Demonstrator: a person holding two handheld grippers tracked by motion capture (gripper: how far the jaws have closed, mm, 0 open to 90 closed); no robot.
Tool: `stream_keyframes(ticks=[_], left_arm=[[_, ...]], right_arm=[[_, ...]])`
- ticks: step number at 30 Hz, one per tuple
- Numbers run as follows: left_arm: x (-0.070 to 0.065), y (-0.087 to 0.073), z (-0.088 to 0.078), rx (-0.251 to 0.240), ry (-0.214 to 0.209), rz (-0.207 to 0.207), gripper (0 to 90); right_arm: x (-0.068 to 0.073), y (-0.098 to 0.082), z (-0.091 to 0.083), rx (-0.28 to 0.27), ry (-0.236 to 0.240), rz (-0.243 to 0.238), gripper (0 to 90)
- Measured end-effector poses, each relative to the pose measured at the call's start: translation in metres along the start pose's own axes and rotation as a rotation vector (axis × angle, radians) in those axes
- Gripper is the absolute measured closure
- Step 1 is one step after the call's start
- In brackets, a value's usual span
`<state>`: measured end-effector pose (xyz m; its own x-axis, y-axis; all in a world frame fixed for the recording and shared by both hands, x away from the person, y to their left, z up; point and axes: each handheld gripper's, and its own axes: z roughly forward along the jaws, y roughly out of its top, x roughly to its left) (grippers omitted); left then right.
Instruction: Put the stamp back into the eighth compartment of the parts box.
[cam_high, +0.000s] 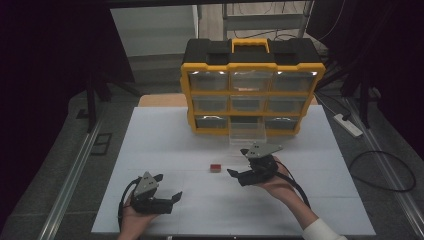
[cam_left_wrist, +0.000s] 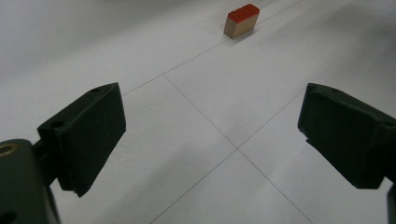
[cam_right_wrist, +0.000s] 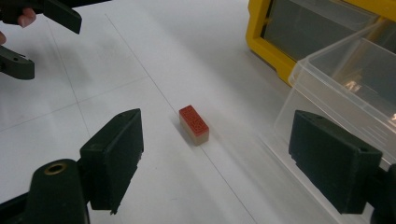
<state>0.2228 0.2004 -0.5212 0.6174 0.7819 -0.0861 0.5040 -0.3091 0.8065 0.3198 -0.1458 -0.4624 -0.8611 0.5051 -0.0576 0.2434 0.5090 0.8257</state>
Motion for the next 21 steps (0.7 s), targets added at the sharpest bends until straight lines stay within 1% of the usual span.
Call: stream_keyframes(ticks=[15,21], left_arm=[[0.000,0.000,0.000,0.007,-0.001,0.006,7.7],[0.000,0.000,0.001,0.008,-0.004,0.008,7.7]], right_arm=[[0.003,0.006,0.021,0.021,0.039,-0.010,18.8],[0.005,0.010,0.031,0.031,0.054,-0.023,18.8]])
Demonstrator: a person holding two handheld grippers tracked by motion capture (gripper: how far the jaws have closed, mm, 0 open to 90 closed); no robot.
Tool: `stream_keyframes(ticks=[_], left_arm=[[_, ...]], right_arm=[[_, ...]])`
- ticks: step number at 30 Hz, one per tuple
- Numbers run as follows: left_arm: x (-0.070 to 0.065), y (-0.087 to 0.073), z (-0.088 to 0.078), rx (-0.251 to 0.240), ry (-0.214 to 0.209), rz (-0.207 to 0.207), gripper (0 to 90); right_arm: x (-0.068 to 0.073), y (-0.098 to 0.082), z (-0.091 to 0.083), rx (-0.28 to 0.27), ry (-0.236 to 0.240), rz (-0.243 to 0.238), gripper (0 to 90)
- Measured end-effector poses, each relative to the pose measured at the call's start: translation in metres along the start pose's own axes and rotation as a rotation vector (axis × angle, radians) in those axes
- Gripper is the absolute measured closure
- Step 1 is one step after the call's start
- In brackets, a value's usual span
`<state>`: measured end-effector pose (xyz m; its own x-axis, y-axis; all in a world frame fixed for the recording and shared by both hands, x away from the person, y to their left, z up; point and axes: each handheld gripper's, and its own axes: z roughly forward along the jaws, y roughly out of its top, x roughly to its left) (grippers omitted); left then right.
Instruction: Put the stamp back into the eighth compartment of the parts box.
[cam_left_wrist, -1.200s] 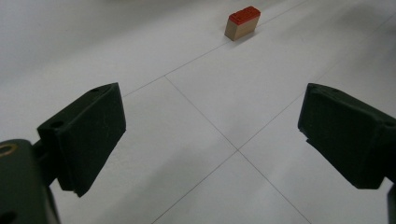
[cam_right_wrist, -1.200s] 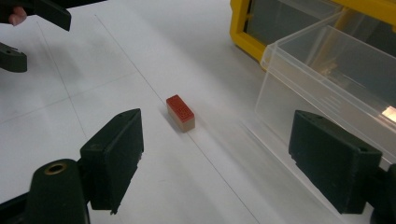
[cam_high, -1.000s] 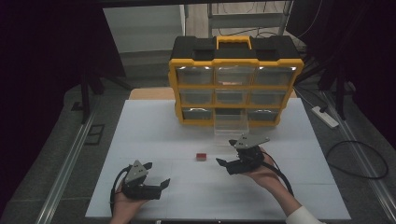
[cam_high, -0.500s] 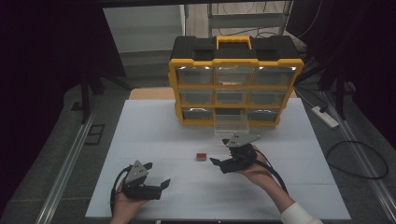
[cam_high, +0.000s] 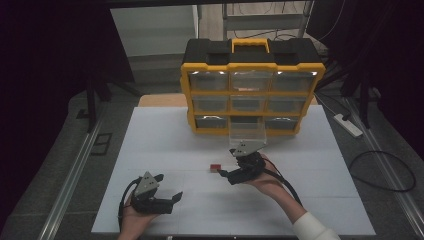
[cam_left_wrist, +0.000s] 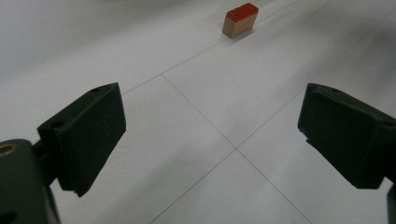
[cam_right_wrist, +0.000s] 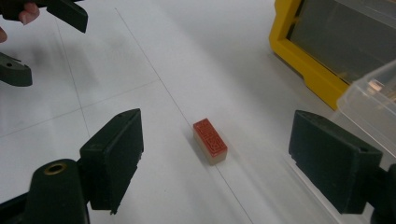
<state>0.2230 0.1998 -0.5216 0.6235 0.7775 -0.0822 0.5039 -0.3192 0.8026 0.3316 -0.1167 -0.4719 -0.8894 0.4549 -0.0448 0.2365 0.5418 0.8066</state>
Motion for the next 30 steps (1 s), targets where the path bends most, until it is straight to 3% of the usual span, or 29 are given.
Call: stream_keyframes(ticks=[17,30], left_arm=[[0.000,0.000,0.000,0.003,-0.006,0.002,7.7],[0.001,0.000,0.001,0.006,-0.007,0.004,7.7]], right_arm=[[0.001,0.007,0.023,0.026,0.029,-0.025,16.9],[-0.003,0.006,0.040,0.060,0.041,-0.013,15.2]])
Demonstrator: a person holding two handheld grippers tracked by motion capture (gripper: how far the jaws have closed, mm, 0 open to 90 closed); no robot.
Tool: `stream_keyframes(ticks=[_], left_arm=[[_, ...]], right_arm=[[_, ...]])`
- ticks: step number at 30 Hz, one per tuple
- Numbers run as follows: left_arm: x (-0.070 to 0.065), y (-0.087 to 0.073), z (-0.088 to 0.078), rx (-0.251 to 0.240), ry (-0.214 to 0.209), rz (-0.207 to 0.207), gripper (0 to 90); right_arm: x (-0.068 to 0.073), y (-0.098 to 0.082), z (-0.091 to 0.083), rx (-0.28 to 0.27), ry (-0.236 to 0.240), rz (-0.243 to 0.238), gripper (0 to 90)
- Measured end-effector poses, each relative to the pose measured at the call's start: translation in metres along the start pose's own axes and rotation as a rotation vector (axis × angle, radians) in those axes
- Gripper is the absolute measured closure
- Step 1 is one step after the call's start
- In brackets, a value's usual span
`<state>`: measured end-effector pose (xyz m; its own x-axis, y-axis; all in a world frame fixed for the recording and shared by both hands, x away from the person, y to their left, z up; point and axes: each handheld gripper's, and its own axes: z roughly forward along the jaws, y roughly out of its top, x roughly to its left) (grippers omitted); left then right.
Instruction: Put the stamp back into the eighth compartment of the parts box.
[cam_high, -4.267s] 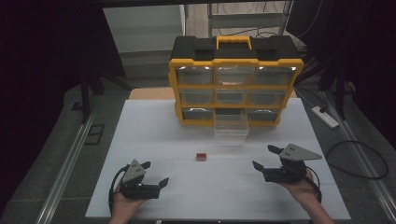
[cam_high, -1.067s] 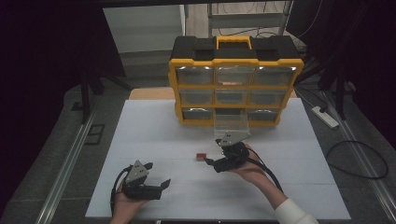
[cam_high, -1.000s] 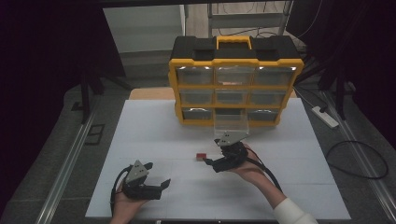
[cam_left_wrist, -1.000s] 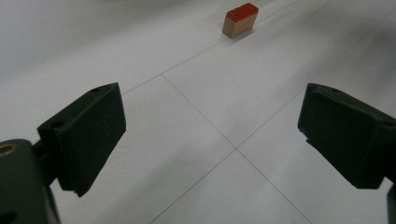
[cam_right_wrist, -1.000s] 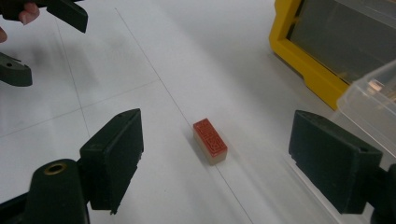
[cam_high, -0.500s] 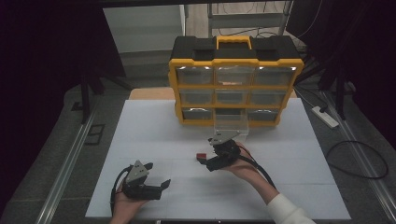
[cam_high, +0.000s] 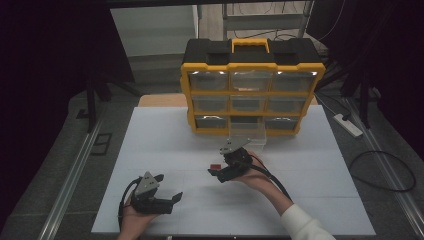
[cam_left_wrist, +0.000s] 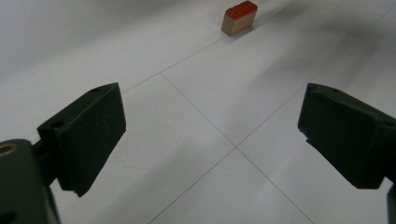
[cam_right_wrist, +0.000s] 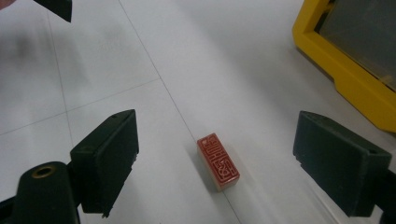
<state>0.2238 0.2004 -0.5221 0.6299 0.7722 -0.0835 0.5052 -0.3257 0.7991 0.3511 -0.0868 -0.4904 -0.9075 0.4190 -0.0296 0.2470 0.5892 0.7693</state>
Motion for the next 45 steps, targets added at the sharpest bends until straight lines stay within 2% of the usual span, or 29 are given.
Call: stream_keyframes(ticks=[7,12,15,22,29,34,45], left_arm=[[0.000,0.000,0.000,0.000,-0.001,-0.002,7.7],[0.000,0.000,0.000,0.002,-0.001,0.000,7.7],[0.000,0.000,0.000,0.002,-0.001,0.001,7.7],[0.000,-0.001,0.000,0.004,0.000,0.000,7.7],[0.000,-0.001,0.000,0.004,0.002,-0.001,7.7],[0.001,-0.001,0.000,0.007,0.002,-0.002,7.7],[0.000,-0.001,0.000,0.009,0.002,0.001,7.7]], right_arm=[[-0.003,-0.003,0.011,0.037,0.007,0.003,15.5],[-0.004,-0.006,0.021,0.089,0.014,-0.007,17.3],[-0.005,-0.008,0.024,0.095,0.010,-0.005,18.3],[-0.008,-0.010,0.037,0.118,0.017,-0.010,26.7],[-0.010,-0.011,0.042,0.124,0.023,-0.019,39.4],[-0.009,-0.012,0.042,0.135,0.032,-0.044,55.5],[-0.012,-0.011,0.039,0.158,0.062,-0.054,75.3]])
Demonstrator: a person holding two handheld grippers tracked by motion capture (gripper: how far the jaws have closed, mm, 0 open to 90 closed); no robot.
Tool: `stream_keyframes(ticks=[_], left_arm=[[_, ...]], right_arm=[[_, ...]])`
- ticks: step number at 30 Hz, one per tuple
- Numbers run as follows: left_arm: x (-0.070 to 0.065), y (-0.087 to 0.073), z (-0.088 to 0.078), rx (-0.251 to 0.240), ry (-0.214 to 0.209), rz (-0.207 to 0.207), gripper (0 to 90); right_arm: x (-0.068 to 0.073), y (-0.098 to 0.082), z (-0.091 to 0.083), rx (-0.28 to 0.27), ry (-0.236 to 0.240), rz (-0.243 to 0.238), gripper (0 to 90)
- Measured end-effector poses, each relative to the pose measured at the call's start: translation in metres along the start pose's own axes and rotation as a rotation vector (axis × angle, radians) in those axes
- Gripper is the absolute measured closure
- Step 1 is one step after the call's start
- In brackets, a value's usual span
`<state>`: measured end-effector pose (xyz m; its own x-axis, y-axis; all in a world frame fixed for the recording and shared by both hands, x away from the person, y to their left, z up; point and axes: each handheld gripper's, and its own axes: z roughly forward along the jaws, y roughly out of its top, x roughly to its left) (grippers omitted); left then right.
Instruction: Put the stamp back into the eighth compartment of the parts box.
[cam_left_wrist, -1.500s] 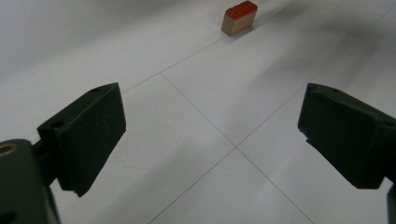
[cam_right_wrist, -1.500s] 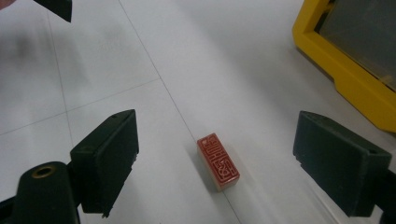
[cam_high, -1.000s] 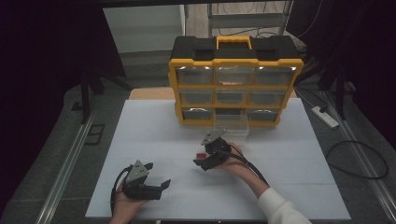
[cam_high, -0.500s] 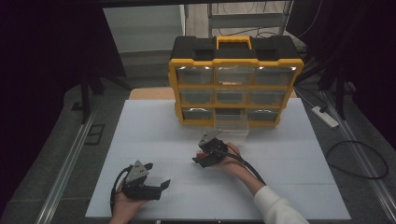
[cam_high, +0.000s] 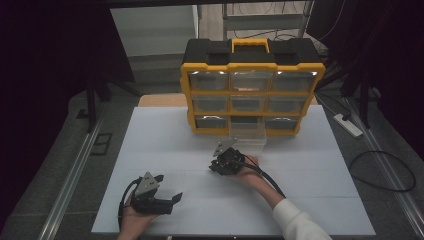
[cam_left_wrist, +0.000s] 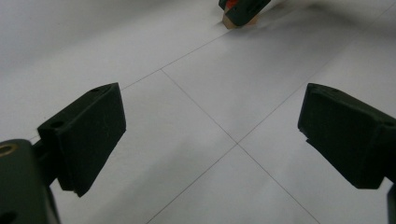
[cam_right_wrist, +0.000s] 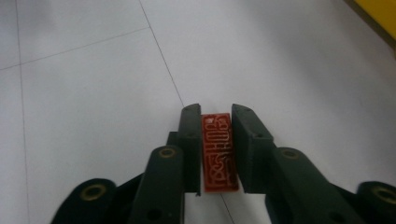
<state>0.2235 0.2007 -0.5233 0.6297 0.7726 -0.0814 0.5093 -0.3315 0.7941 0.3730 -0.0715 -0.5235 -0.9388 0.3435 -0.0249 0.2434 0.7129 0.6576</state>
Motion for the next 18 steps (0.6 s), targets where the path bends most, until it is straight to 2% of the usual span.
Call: stream_keyframes(ticks=[6,9,18], left_arm=[[0.000,0.000,0.000,-0.002,0.001,0.001,7.7],[0.000,0.000,0.000,-0.001,0.000,0.001,7.7],[0.000,0.000,0.000,-0.001,0.003,-0.001,7.7]], right_arm=[[-0.001,0.003,-0.008,-0.026,-0.009,-0.005,75.5],[0.000,0.006,-0.019,-0.062,-0.020,-0.001,75.6],[0.005,0.013,-0.037,-0.117,-0.028,-0.021,75.5]])
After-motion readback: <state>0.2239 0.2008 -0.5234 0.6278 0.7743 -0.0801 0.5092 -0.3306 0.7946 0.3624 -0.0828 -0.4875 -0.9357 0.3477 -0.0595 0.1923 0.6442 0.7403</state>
